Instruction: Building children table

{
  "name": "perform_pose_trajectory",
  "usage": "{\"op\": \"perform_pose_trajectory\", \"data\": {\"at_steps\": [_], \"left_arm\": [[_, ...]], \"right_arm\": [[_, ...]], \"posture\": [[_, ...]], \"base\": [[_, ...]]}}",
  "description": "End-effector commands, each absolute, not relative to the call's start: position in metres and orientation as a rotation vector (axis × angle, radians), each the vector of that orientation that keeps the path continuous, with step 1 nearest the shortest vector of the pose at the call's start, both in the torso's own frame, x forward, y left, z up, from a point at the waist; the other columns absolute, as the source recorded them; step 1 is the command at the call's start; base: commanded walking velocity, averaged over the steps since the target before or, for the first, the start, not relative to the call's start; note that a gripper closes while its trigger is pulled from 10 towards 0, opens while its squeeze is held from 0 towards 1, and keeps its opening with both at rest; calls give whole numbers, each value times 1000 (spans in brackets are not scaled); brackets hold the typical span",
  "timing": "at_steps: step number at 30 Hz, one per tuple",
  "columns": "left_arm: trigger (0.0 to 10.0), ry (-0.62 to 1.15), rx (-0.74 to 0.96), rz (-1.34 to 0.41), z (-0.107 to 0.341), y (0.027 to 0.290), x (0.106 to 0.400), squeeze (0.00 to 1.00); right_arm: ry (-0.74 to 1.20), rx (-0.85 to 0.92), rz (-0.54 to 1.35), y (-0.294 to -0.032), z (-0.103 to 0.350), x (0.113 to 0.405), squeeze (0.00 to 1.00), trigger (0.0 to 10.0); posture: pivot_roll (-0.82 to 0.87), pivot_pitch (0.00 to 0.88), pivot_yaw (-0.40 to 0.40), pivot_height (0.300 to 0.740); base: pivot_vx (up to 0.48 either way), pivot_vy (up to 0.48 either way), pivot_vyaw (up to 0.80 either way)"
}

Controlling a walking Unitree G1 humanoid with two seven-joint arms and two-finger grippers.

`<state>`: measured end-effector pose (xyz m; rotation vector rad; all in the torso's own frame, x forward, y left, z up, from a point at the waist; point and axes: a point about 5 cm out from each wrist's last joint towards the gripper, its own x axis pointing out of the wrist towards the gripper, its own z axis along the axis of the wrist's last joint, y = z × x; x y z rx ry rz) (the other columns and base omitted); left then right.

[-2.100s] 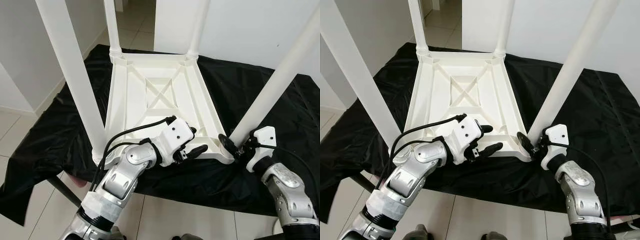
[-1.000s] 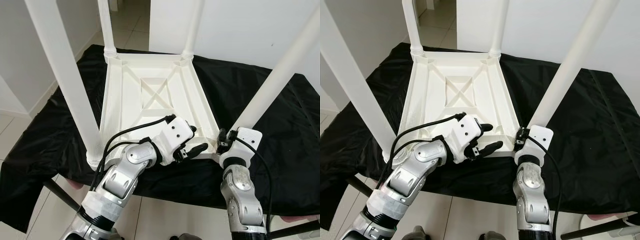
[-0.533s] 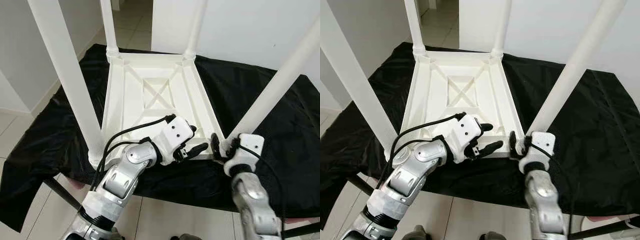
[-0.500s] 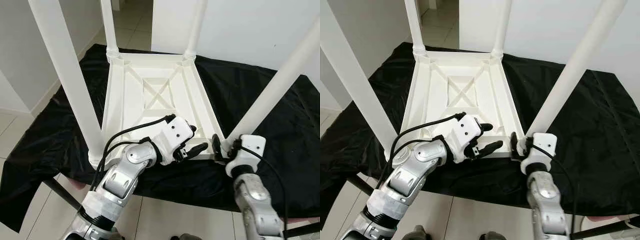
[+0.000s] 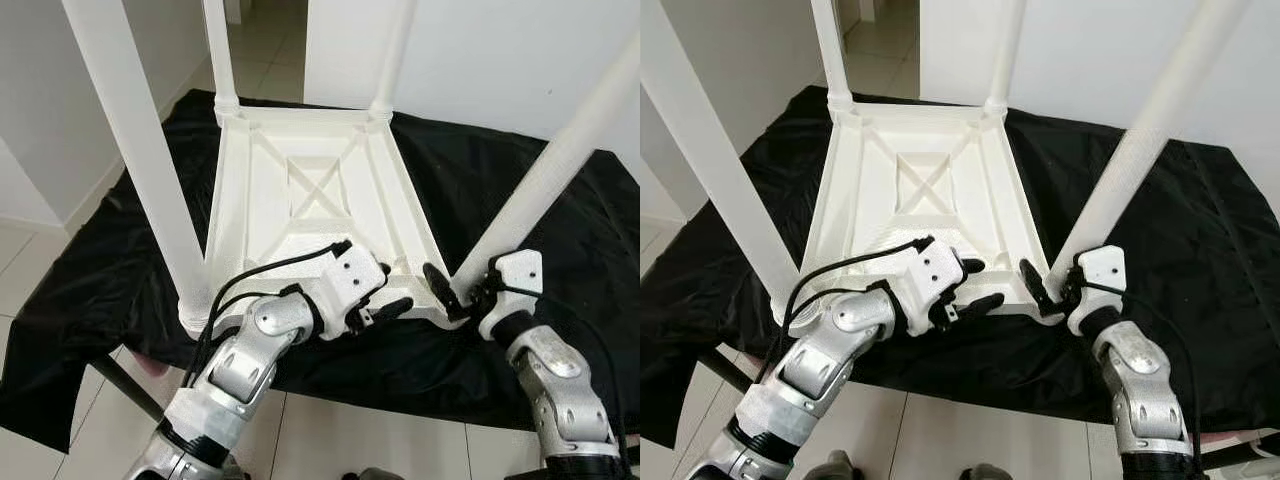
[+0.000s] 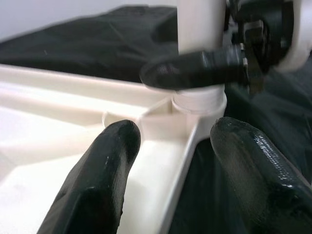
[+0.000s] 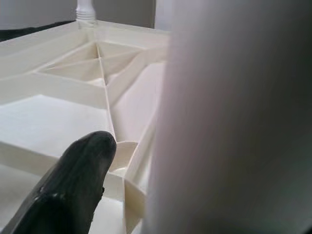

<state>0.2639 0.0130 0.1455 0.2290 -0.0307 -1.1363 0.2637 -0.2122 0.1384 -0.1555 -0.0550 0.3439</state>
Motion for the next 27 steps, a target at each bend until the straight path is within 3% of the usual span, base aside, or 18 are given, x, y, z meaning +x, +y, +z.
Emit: {"op": "perform_pose_trajectory", "data": {"at_steps": [1, 8, 9, 10, 11, 21, 22, 23, 24, 27], "left_arm": [[10000, -12, 209, -1096, 140, 11, 265, 0], [10000, -12, 225, -1087, 140, 12, 266, 0], [10000, -17, 234, -1087, 141, 13, 266, 0], [10000, -21, 239, -1087, 141, 13, 266, 0], [10000, -24, 240, -1087, 141, 13, 266, 0], [10000, -34, 240, -1088, 142, 12, 265, 0], [10000, -37, 240, -1089, 143, 12, 265, 0], [10000, -38, 240, -1089, 143, 12, 265, 0], [10000, -38, 240, -1088, 143, 12, 266, 0], [10000, -38, 240, -1087, 144, 12, 266, 0]], "right_arm": [[-24, -194, 392, -215, 135, 269, 0, 10000], [9, -218, 467, -219, 132, 273, 0, 10000], [25, -211, 482, -220, 130, 273, 0, 4627], [34, -205, 497, -222, 128, 273, 0, 4627], [39, -200, 511, -222, 126, 271, 0, 0], [52, -182, 537, -223, 118, 265, 0, 0], [53, -176, 518, -223, 117, 263, 0, 4824], [52, -173, 505, -224, 116, 262, 0, 4824], [43, -157, 476, -224, 117, 260, 0, 10000], [28, -134, 429, -224, 119, 260, 0, 10000]], "posture": [[50, 0, -41, 740], [56, 0, -45, 740], [58, 2, -45, 740], [58, 2, -45, 740], [57, 4, -45, 740], [55, 9, -46, 740], [53, 9, -48, 740], [53, 9, -48, 740], [52, 9, -48, 740], [49, 8, -49, 740]], "base": [[0, 0, 0], [0, 0, 0], [0, 0, 0], [0, 0, 0], [0, 0, 0], [0, 0, 0], [0, 0, 0], [0, 0, 0], [0, 0, 0], [0, 0, 0]]}}
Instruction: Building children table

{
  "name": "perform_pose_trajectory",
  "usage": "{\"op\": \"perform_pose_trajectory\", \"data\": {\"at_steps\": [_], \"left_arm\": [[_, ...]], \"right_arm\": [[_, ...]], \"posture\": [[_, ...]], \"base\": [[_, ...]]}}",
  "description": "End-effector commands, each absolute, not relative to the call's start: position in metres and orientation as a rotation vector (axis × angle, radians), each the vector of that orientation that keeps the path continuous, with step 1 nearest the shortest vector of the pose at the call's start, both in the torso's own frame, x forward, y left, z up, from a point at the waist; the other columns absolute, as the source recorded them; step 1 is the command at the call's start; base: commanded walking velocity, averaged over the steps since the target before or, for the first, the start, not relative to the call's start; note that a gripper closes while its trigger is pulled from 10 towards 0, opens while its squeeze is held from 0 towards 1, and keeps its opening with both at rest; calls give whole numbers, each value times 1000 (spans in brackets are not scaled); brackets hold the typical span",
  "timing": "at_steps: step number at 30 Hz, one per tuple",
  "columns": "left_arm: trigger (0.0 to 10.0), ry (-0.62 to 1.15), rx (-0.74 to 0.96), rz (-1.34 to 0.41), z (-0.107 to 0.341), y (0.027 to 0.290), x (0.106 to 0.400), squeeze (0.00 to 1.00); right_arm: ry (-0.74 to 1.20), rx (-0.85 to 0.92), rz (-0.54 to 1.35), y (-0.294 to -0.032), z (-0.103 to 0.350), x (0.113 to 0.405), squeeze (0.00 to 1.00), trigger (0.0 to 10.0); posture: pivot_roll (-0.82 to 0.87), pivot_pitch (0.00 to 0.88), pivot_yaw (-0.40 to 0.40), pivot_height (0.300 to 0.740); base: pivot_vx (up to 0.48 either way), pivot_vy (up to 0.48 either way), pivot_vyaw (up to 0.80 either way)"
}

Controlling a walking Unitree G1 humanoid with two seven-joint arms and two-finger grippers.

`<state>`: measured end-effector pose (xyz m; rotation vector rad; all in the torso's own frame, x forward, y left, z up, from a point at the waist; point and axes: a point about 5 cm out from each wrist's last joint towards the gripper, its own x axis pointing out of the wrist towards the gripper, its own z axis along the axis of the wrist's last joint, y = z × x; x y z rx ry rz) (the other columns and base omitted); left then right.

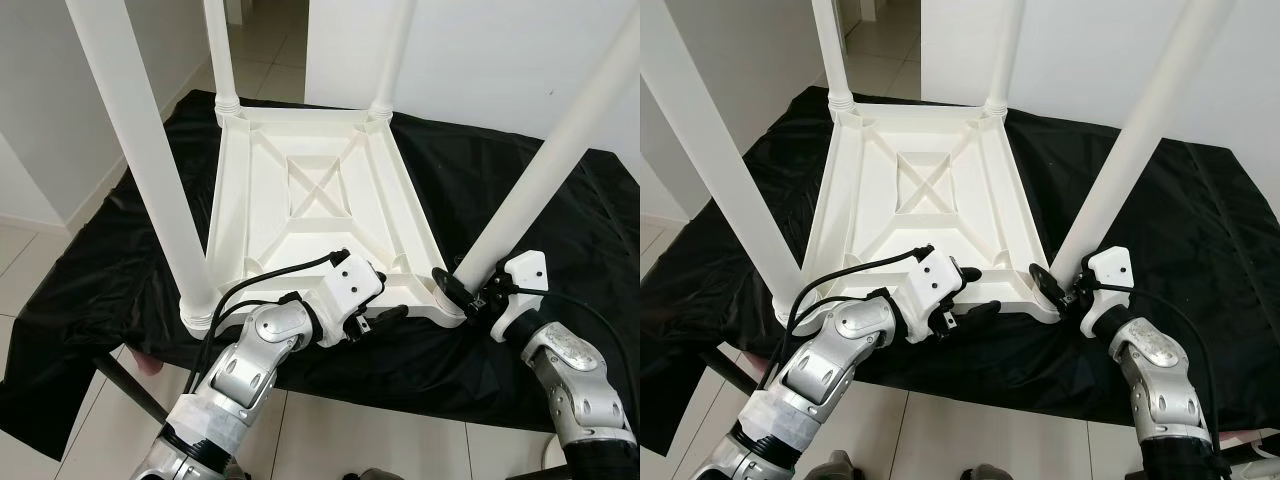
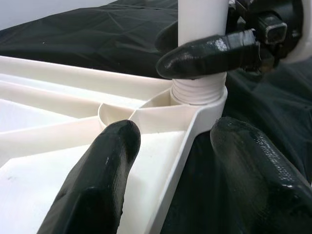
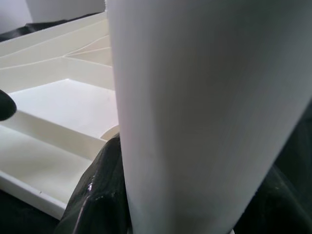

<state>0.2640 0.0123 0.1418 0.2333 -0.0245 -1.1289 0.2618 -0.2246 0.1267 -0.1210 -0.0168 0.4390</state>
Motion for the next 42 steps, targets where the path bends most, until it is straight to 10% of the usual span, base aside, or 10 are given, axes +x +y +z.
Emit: {"op": "perform_pose_trajectory", "data": {"at_steps": [1, 23, 32, 33, 34, 42], "left_arm": [[10000, -38, 240, -1087, 144, 12, 266, 0], [10000, -50, 234, -1085, 146, 9, 269, 0], [10000, -51, 228, -1082, 146, 9, 268, 0], [10000, -51, 228, -1082, 146, 8, 268, 0], [10000, -52, 229, -1079, 147, 9, 268, 0], [10000, -54, 230, -1075, 147, 10, 269, 0]], "right_arm": [[28, -134, 429, -224, 119, 260, 0, 10000], [85, 114, -287, -174, 108, 257, 0, 10000], [66, 152, -244, -154, 115, 260, 0, 10000], [52, 145, -224, -154, 117, 259, 216, 10000], [35, 145, -203, -156, 120, 258, 1000, 10000], [-5, 45, -102, -185, 122, 248, 1000, 10000]], "posture": [[49, 8, -49, 740], [38, 0, -53, 740], [42, 0, -53, 740], [45, 0, -56, 740], [45, 0, -55, 740], [43, 0, -55, 740]], "base": [[0, 0, 0], [0, 0, 0], [0, 0, 0], [0, 0, 0], [0, 0, 0], [0, 0, 0]]}}
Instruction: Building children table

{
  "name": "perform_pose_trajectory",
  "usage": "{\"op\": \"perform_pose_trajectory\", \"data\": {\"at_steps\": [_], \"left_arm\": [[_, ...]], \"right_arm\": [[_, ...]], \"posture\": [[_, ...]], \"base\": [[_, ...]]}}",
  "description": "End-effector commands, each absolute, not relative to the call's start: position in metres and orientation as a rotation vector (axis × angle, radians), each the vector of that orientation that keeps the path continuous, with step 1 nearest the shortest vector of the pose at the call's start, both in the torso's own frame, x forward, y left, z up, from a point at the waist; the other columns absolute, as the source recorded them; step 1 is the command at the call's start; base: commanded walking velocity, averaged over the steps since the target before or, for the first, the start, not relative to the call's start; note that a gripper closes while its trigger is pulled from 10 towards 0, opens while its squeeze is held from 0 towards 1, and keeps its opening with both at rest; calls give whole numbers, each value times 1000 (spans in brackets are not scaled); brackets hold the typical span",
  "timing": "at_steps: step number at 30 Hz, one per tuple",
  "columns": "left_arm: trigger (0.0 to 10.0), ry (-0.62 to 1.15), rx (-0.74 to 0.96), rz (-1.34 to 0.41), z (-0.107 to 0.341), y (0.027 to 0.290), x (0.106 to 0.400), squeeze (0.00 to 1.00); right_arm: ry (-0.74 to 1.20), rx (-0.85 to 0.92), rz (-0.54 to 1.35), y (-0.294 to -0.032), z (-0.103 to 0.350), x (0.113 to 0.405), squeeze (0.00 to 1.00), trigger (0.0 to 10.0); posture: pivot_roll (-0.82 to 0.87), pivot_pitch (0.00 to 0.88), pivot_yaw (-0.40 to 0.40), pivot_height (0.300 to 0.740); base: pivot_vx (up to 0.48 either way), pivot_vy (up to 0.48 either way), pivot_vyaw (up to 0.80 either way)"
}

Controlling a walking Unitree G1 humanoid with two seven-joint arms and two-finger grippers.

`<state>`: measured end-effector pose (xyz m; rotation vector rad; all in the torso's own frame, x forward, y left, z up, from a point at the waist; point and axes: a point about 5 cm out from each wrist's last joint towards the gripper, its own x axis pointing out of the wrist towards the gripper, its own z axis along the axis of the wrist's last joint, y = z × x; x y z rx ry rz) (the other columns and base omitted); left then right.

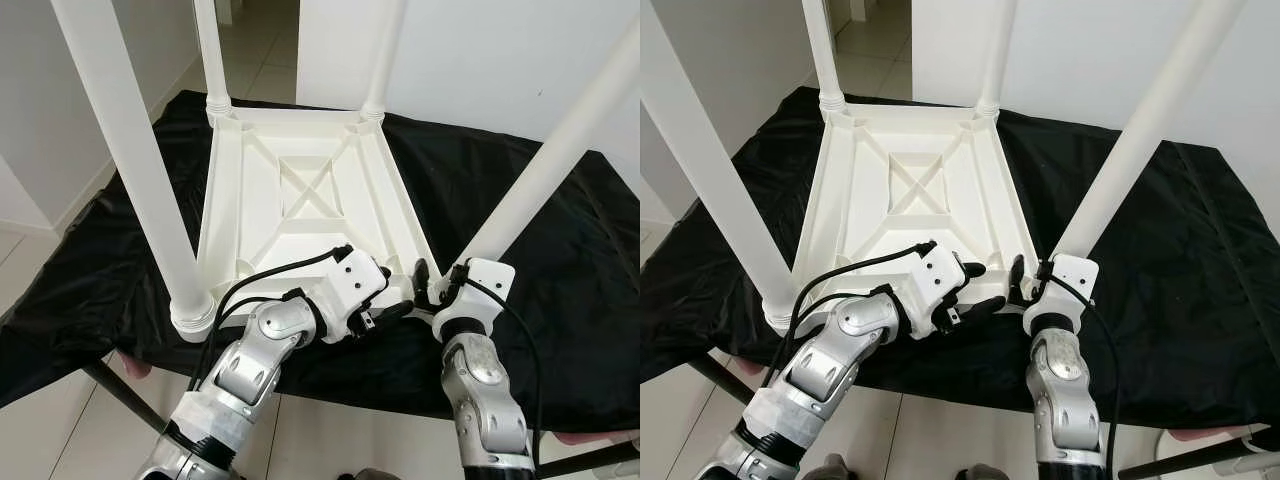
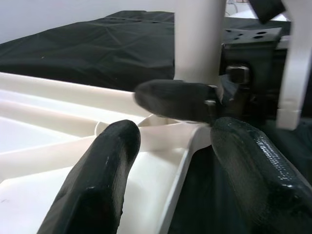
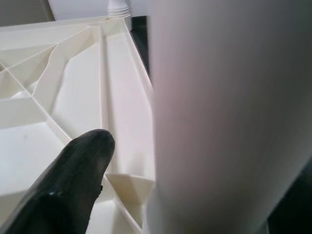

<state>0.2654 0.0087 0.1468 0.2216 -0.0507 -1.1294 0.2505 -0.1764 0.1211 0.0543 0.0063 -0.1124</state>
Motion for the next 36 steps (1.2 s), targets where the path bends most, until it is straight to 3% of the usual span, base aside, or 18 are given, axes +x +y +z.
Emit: {"op": "perform_pose_trajectory", "data": {"at_steps": [1, 8, 9, 10, 11, 20, 30, 31, 33, 34, 36], "left_arm": [[10000, -54, 230, -1075, 147, 10, 269, 0], [10000, -57, 232, -1076, 148, 9, 270, 0], [10000, -58, 233, -1078, 148, 9, 271, 0], [10000, -59, 233, -1078, 148, 9, 271, 0], [10000, -59, 233, -1078, 148, 9, 271, 0], [10000, -62, 236, -1080, 149, 9, 272, 0], [10000, -64, 232, -1082, 150, 8, 270, 0], [10000, -63, 232, -1082, 150, 8, 270, 0], [10000, -63, 232, -1082, 150, 8, 270, 0], [10000, -61, 234, -1084, 150, 9, 270, 0], [10000, -60, 236, -1085, 150, 9, 270, 0]], "right_arm": [[-5, 45, -102, -185, 122, 248, 1000, 10000], [0, -64, 74, -221, 122, 246, 1000, 10000], [7, -74, 101, -224, 121, 247, 510, 10000], [10, -81, 114, -226, 120, 248, 510, 10000], [13, -80, 162, -227, 119, 249, 0, 10000], [23, -159, 466, -212, 121, 264, 0, 10000], [-18, -201, 550, -204, 129, 276, 0, 10000], [-22, -207, 553, -206, 129, 276, 0, 6000], [-22, -207, 553, -206, 129, 276, 0, 6000], [-20, -211, 559, -208, 128, 275, 0, 0], [-10, -202, 562, -211, 126, 274, 0, 0]], "posture": [[43, 0, -55, 740], [40, 0, -52, 740], [42, 0, -51, 740], [42, 0, -51, 740], [42, 0, -48, 740], [39, 0, -38, 740], [52, 0, -38, 740], [51, 0, -35, 740], [51, 0, -35, 740], [50, 0, -35, 740], [51, 0, -35, 740]], "base": [[0, 0, 0], [0, 0, 0], [0, 0, 0], [0, 0, 0], [0, 0, 0], [0, 0, 0], [0, 0, 0], [0, 0, 0], [0, 0, 0], [0, 0, 0], [0, 0, 0]]}}
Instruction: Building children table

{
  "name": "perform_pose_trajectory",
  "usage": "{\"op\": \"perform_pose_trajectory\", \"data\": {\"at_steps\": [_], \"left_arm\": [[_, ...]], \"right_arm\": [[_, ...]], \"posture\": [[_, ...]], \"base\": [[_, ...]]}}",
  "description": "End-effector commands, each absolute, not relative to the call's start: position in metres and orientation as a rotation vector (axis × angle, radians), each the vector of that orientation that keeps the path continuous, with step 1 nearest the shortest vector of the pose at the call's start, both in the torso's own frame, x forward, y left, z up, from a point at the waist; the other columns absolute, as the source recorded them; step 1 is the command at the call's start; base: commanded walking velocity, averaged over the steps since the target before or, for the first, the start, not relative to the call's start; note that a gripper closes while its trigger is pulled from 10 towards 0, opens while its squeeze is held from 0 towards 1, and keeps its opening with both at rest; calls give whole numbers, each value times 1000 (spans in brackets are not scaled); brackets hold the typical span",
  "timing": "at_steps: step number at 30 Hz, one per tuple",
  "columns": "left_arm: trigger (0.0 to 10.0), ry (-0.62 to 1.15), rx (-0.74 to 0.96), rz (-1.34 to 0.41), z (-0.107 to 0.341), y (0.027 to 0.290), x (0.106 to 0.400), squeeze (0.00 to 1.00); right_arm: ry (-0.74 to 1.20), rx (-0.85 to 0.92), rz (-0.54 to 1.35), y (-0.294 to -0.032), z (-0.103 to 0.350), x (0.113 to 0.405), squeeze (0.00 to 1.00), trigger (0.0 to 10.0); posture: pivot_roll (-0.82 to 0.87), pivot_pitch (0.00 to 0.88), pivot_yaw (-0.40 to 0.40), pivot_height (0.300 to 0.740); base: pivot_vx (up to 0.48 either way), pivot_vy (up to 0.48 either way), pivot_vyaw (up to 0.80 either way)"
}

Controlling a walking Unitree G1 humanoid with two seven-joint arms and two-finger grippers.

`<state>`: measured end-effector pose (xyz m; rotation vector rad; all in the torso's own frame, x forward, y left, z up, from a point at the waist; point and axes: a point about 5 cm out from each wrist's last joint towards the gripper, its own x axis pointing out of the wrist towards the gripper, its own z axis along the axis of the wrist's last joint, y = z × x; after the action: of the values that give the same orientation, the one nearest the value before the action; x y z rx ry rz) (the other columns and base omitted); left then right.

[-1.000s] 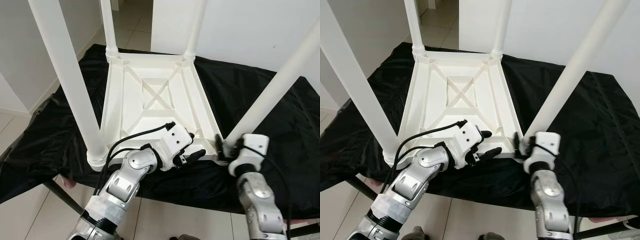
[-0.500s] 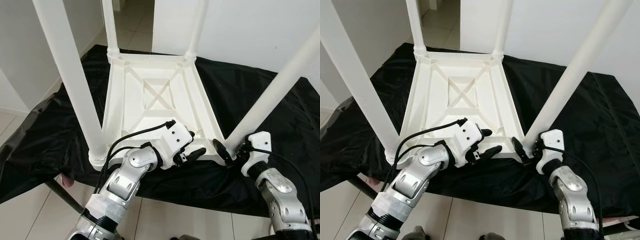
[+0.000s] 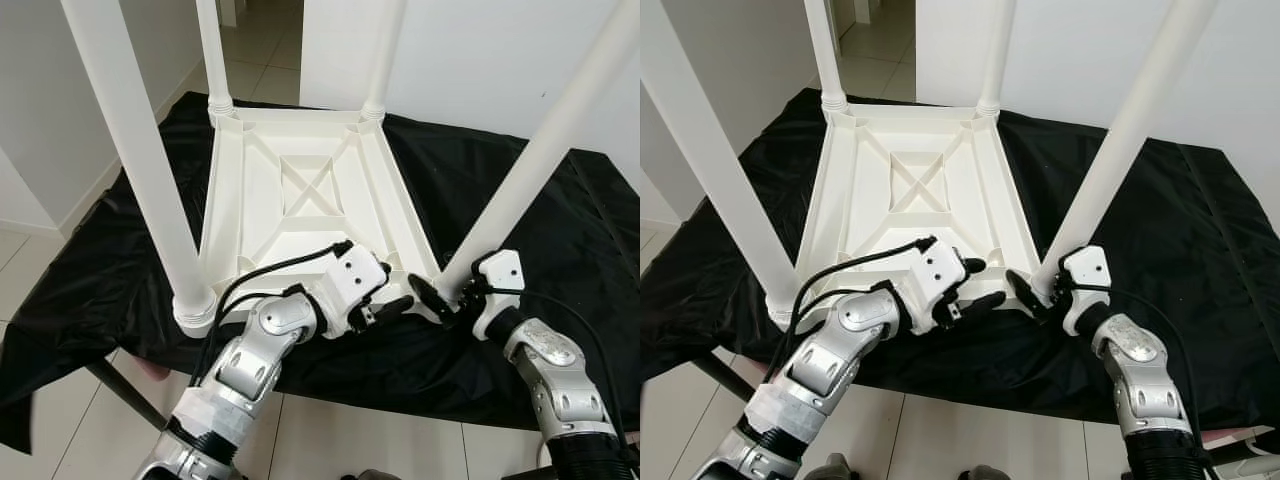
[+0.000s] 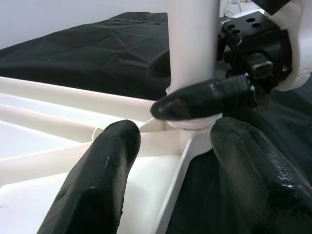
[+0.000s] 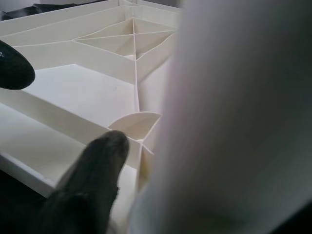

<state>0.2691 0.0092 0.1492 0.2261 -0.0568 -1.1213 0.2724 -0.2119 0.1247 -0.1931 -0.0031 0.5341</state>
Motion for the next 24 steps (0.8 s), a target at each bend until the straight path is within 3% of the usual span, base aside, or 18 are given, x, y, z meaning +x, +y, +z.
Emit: {"op": "perform_pose_trajectory", "data": {"at_steps": [1, 8, 9, 10, 11, 24], "left_arm": [[10000, -60, 236, -1085, 150, 9, 270, 0], [10000, -61, 239, -1084, 151, 9, 272, 0], [10000, -62, 239, -1084, 151, 9, 272, 0], [10000, -62, 239, -1084, 151, 9, 272, 0], [10000, -61, 237, -1085, 150, 9, 271, 0], [10000, -58, 230, -1090, 148, 8, 268, 0]], "right_arm": [[-10, -202, 562, -211, 126, 274, 0, 0], [4, -185, 551, -214, 122, 269, 0, 0], [5, -171, 537, -213, 121, 268, 0, 8039], [5, -171, 537, -213, 121, 268, 0, 8039], [-3, -147, 497, -212, 122, 267, 0, 10000], [-3, -68, 181, -211, 122, 260, 0, 10000]], "posture": [[51, 0, -35, 740], [48, 1, -31, 740], [48, 0, -32, 740], [48, 0, -32, 740], [45, 1, -34, 740], [44, 0, -46, 740]], "base": [[0, 0, 0], [0, 0, 0], [0, 0, 0], [0, 0, 0], [0, 0, 0], [0, 0, 0]]}}
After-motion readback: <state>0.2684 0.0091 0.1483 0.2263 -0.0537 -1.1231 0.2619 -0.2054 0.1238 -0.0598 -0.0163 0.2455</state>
